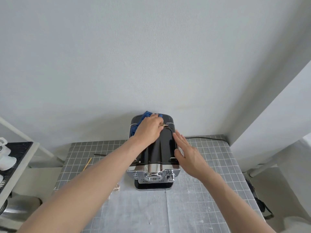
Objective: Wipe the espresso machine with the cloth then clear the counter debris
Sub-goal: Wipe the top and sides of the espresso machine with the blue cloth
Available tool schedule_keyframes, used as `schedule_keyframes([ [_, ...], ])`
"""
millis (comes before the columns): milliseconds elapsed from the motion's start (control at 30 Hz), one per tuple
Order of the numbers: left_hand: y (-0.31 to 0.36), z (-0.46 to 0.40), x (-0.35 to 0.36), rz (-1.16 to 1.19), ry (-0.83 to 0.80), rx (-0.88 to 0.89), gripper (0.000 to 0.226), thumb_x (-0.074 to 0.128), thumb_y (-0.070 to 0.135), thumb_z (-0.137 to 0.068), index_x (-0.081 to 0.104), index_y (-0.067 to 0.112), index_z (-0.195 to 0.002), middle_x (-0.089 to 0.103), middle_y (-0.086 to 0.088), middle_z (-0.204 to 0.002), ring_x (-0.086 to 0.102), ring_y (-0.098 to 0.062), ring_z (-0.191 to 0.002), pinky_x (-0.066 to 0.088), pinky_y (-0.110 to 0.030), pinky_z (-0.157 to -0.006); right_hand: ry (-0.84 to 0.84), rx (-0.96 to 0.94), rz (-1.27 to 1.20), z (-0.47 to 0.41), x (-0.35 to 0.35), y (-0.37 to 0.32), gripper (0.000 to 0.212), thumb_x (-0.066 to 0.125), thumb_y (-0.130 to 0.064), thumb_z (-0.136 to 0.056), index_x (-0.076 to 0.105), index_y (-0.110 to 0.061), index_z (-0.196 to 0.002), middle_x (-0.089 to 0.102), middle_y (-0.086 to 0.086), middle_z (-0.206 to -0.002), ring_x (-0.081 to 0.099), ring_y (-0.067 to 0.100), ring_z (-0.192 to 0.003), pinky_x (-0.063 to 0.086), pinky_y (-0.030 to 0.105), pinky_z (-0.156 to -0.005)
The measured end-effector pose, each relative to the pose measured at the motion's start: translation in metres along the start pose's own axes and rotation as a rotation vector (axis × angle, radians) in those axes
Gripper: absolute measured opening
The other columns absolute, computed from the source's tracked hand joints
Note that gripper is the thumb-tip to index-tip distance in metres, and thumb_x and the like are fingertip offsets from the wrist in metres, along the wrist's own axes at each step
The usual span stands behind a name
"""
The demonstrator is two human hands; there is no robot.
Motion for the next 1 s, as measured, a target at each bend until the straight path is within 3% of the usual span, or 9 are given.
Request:
schedule_keyframes([
  [167, 0.010, 0.027, -0.004, 0.000, 0.003, 0.045, 0.018, 0.064, 0.017, -0.097, 0.074, 0.007, -0.086, 0.067, -0.010, -0.099, 0.061, -0.031, -0.107, 0.048, -0.048, -0.084, 0.011, -0.006, -0.010, 0.001, 0.001, 0.000, 0.063, 0.039, -0.017, -0.105, 0.018, -0.030, -0.163, 0.006, -0.022, -0.168, 0.004, 0.000, -0.155, 0.023, 0.015, -0.113],
  [267, 0.028, 0.067, -0.006, 0.026, -0.031, 0.115, 0.016, 0.065, 0.019, -0.096, 0.072, 0.012, -0.084, 0.069, -0.003, -0.101, 0.060, -0.022, -0.115, 0.046, -0.046, -0.099, 0.019, -0.011, -0.011, 0.000, 0.001, 0.002, 0.064, 0.041, -0.016, -0.104, 0.018, -0.030, -0.163, 0.007, -0.023, -0.168, 0.005, 0.001, -0.155, 0.026, 0.019, -0.114],
  [400, 0.042, 0.113, 0.001, 0.045, -0.058, 0.161, 0.016, 0.061, 0.024, -0.101, 0.074, 0.015, -0.100, 0.071, -0.001, -0.122, 0.050, -0.016, -0.139, 0.032, -0.044, -0.121, 0.026, -0.024, -0.006, 0.000, 0.001, 0.002, 0.065, 0.042, -0.017, -0.104, 0.018, -0.031, -0.163, 0.007, -0.023, -0.168, 0.005, 0.000, -0.155, 0.036, 0.023, -0.114],
  [600, 0.031, 0.077, 0.010, -0.096, -0.048, 0.101, 0.024, 0.062, 0.005, -0.096, 0.063, 0.009, -0.119, 0.065, -0.011, -0.132, 0.051, -0.024, -0.137, 0.037, -0.047, -0.118, 0.012, -0.010, -0.038, -0.001, 0.001, 0.000, 0.064, 0.041, -0.015, -0.104, 0.019, -0.027, -0.163, 0.008, -0.021, -0.168, 0.005, -0.002, -0.154, 0.027, 0.023, -0.122],
  [633, 0.029, 0.064, 0.006, -0.091, -0.052, 0.068, 0.026, 0.063, 0.001, -0.093, 0.058, 0.011, -0.117, 0.066, -0.010, -0.122, 0.056, -0.025, -0.127, 0.042, -0.045, -0.113, 0.008, -0.004, -0.036, -0.001, 0.001, -0.001, 0.064, 0.041, -0.015, -0.104, 0.019, -0.028, -0.163, 0.008, -0.021, -0.168, 0.005, -0.002, -0.154, 0.027, 0.022, -0.121],
  [700, 0.025, 0.038, -0.001, -0.086, -0.056, 0.004, 0.028, 0.064, 0.000, -0.090, 0.050, 0.013, -0.110, 0.058, -0.003, -0.097, 0.058, -0.023, -0.096, 0.050, -0.037, -0.081, 0.006, -0.002, -0.033, 0.000, 0.001, -0.002, 0.064, 0.040, -0.016, -0.104, 0.019, -0.029, -0.163, 0.007, -0.021, -0.168, 0.004, -0.003, -0.154, 0.025, 0.018, -0.120],
  [767, 0.020, 0.013, -0.004, -0.081, -0.085, -0.035, 0.029, 0.065, 0.000, -0.088, 0.043, 0.013, -0.102, 0.053, -0.003, -0.090, 0.053, -0.023, -0.084, 0.041, -0.036, -0.061, 0.008, 0.000, -0.032, 0.000, 0.000, -0.002, 0.064, 0.039, -0.016, -0.104, 0.018, -0.029, -0.163, 0.007, -0.022, -0.168, 0.004, -0.002, -0.154, 0.025, 0.016, -0.118],
  [900, 0.001, -0.018, -0.001, -0.038, -0.108, -0.106, 0.020, 0.062, 0.000, -0.091, 0.046, 0.009, -0.099, 0.058, -0.006, -0.084, 0.056, -0.022, -0.071, 0.029, -0.031, -0.051, 0.011, -0.003, -0.011, -0.001, 0.001, -0.002, 0.064, 0.039, -0.017, -0.104, 0.017, -0.029, -0.163, 0.006, -0.022, -0.168, 0.004, -0.001, -0.155, 0.030, 0.016, -0.114],
  [1000, -0.001, -0.026, -0.009, -0.013, -0.125, -0.127, 0.011, 0.058, 0.006, -0.097, 0.051, 0.003, -0.104, 0.054, -0.006, -0.077, 0.042, -0.009, -0.055, 0.020, -0.028, -0.045, 0.011, -0.003, 0.014, -0.002, 0.001, 0.000, 0.064, 0.038, -0.019, -0.105, 0.016, -0.030, -0.163, 0.005, -0.023, -0.168, 0.003, 0.000, -0.155, 0.033, 0.022, -0.115],
])
Point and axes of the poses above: each hand's wrist, its own z-axis away from the middle knuckle, its own x-axis out of the palm, y = z × x, the point moved 2 cm from there along -z, towards the middle knuckle
